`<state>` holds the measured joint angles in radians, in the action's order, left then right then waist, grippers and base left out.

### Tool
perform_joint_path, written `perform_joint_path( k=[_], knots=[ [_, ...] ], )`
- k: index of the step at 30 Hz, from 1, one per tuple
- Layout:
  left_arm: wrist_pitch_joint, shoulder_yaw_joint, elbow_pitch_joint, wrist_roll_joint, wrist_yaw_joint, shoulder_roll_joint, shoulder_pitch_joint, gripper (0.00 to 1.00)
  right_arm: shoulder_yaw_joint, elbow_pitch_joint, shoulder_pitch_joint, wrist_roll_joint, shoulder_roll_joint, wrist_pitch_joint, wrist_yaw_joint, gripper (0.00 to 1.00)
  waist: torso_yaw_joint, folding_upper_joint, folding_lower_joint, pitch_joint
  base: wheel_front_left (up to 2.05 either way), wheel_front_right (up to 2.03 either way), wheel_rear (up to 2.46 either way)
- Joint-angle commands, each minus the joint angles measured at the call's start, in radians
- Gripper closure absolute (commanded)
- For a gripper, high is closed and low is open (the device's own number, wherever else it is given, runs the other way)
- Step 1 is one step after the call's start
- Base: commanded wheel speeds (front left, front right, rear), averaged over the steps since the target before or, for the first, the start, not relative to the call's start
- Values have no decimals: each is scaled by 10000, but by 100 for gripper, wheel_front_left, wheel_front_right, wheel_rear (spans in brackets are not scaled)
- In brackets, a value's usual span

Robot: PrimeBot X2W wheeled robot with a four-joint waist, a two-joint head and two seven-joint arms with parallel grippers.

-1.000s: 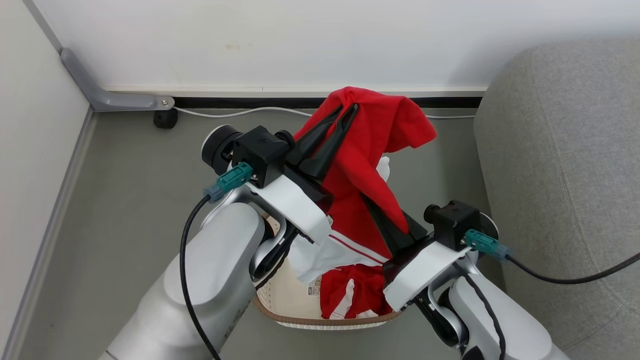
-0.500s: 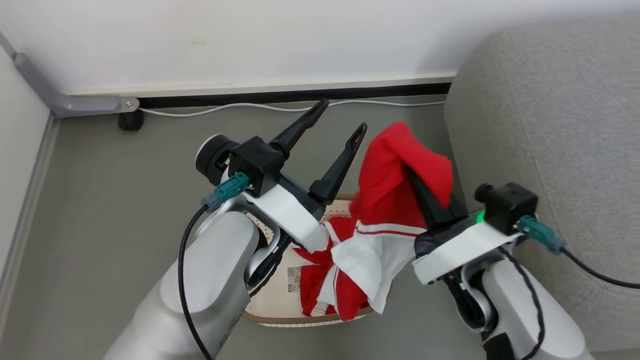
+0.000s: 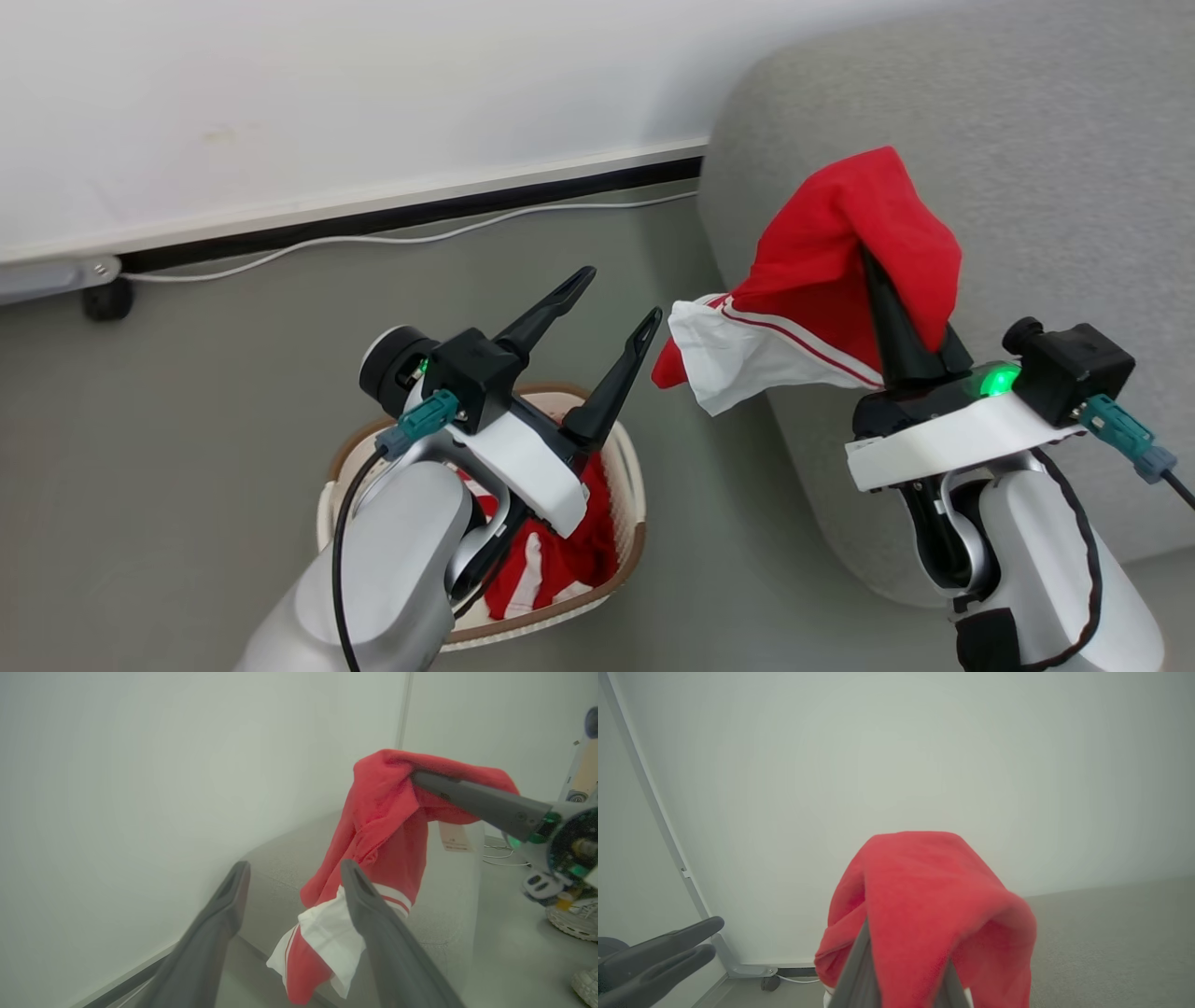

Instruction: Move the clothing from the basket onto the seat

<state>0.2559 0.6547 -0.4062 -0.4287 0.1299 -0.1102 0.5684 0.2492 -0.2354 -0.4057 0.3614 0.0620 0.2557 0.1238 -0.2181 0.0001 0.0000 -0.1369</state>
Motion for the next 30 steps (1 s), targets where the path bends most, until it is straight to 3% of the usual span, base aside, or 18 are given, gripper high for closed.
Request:
perform_joint_path(
  k=[1,18,30],
  knots=[
    [59,-386,254,105,8,-147,80,0,72,396,4,-58,-61,61,69,100,-460,-1,0,112,0,0,0],
    [59,-818,406,369,8,-86,-948,0,-794,1176,334,-180,106,61,69,100,-3087,-1,0,264,0,0,0],
    [59,-146,270,134,8,121,-624,0,-1906,2158,912,-604,241,61,69,100,-3281,-1,0,33,0,0,0]
  ],
)
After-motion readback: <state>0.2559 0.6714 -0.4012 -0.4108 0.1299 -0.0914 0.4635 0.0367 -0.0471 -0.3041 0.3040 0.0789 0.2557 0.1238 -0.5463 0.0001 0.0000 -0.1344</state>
